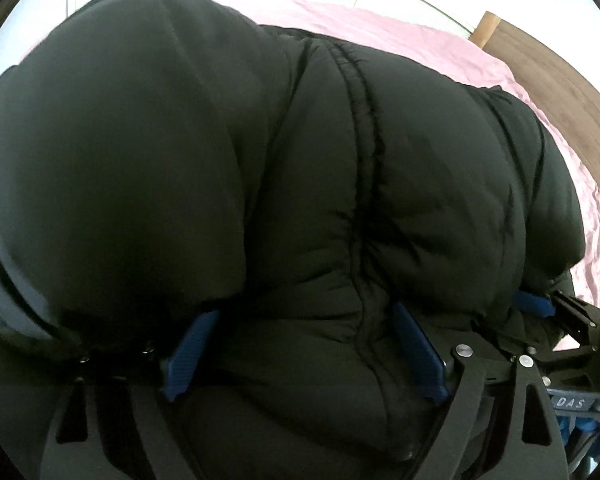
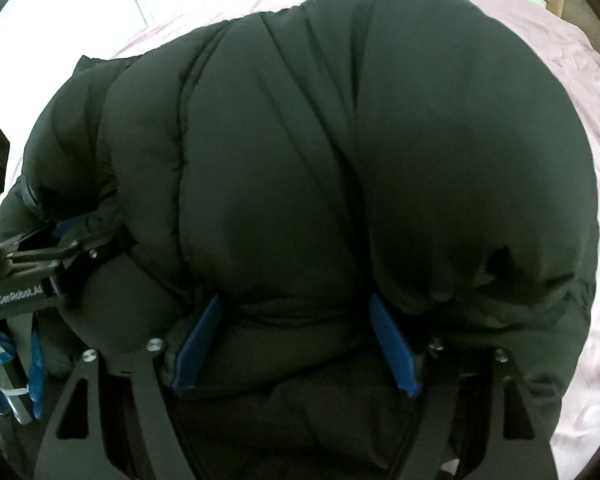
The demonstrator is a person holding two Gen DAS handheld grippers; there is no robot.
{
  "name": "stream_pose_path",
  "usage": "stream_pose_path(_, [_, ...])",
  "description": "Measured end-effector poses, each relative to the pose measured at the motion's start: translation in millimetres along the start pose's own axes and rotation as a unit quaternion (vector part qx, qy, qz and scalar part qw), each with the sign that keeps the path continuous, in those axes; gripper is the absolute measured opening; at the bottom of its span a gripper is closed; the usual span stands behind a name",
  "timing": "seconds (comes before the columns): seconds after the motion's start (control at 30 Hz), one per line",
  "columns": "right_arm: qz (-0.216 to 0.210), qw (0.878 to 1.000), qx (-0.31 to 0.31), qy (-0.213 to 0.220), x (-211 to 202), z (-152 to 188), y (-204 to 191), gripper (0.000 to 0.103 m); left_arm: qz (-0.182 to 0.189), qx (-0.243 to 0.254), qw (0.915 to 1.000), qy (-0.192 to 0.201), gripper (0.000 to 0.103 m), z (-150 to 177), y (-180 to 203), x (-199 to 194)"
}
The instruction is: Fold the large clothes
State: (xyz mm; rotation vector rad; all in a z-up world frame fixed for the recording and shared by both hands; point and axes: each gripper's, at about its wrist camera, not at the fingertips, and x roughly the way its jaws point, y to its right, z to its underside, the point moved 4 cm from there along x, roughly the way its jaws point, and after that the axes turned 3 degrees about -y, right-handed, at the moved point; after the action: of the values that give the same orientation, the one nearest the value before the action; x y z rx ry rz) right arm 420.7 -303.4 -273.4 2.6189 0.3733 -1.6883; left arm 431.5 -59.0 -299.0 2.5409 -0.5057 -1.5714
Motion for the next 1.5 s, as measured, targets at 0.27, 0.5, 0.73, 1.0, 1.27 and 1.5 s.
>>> stream_pose_path(0.27, [0.003, 1.0, 0.014, -0.004, -13.9, 3.5, -1.1, 0.077, -0.011, 0.009, 0.9999, -0.001, 0.088, -3.5, 11.5, -8.6])
stream_pose_path(0.5, [0.0, 1.0, 0.027, -0.011, -60.4, 21.5, -3.0, 0.078, 0.003, 0.001, 1.0, -0.003, 0.088, -11.7, 22.4, -49.0])
stream_pose_path(0.73, [-0.002, 1.0, 0.027, 0.014, -140.2, 48.2, -1.8, 0.085, 0.001, 0.019, 0.9998, 0.01, 0.089, 9.5, 23.8, -113.7])
stream_pose_path(1.0, [0.013, 0.997, 0.081, 0.005, -215.0, 124.0, 52.4, 0.095, -0.031, 0.0, 0.9995, 0.009, 0.093, 54.9, -3.5, -175.9])
stream_pose_path(1.27, [0.037, 0.987, 0.15, -0.051, -255.4, 217.1, 109.4, 0.096, -0.09, -0.062, 0.9938, -0.024, 0.093, 117.8, -72.6, -225.1])
stream_pose_path(1.5, [0.012, 0.97, 0.224, -0.091, -255.3, 276.2, 141.1, 0.099, -0.136, -0.116, 0.9807, -0.08, 0.093, 181.1, -127.1, -245.3])
